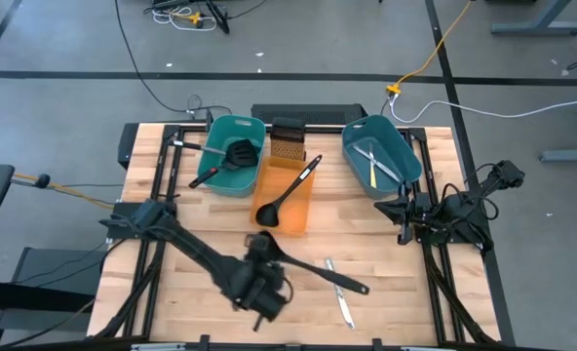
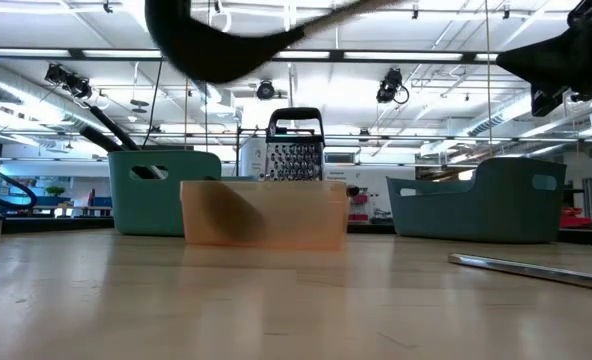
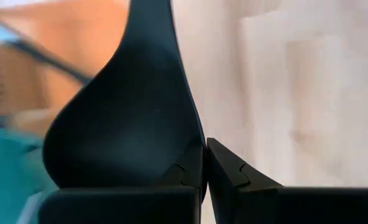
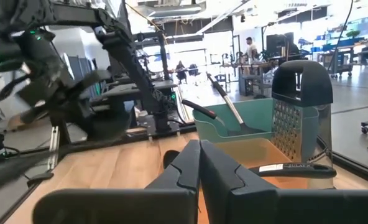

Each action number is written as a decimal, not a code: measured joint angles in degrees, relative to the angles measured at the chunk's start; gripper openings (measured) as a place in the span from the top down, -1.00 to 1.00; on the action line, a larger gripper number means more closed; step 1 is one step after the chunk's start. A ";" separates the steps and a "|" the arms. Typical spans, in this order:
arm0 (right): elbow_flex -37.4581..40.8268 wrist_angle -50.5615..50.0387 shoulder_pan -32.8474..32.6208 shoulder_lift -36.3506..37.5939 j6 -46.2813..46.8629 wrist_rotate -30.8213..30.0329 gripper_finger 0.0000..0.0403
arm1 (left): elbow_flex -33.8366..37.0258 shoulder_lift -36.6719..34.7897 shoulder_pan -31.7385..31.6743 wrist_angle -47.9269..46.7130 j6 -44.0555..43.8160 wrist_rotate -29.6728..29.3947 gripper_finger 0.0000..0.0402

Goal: Pick & Place Kitchen Items
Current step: Put the black ladle into the orange bin

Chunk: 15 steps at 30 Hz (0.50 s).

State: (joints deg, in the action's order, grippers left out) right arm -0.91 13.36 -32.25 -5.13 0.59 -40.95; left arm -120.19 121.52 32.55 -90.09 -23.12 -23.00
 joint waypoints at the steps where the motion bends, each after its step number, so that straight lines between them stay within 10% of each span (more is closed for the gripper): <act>1: 0.00 0.07 0.00 0.01 0.01 0.04 0.92 | 1.92 -1.94 0.44 0.03 -0.79 -2.56 0.95; 7: 0.00 1.18 0.00 0.01 0.04 1.49 0.92 | 14.72 -17.68 -2.36 5.88 -1.09 -5.01 0.95; 15: 0.00 1.47 0.00 -0.02 -0.86 1.38 0.92 | 41.28 -46.75 -11.77 38.40 12.52 8.80 0.95</act>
State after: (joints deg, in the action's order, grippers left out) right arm -0.91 14.83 -32.25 -5.15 -0.27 -39.57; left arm -78.91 74.77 20.78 -51.70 -10.60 -14.20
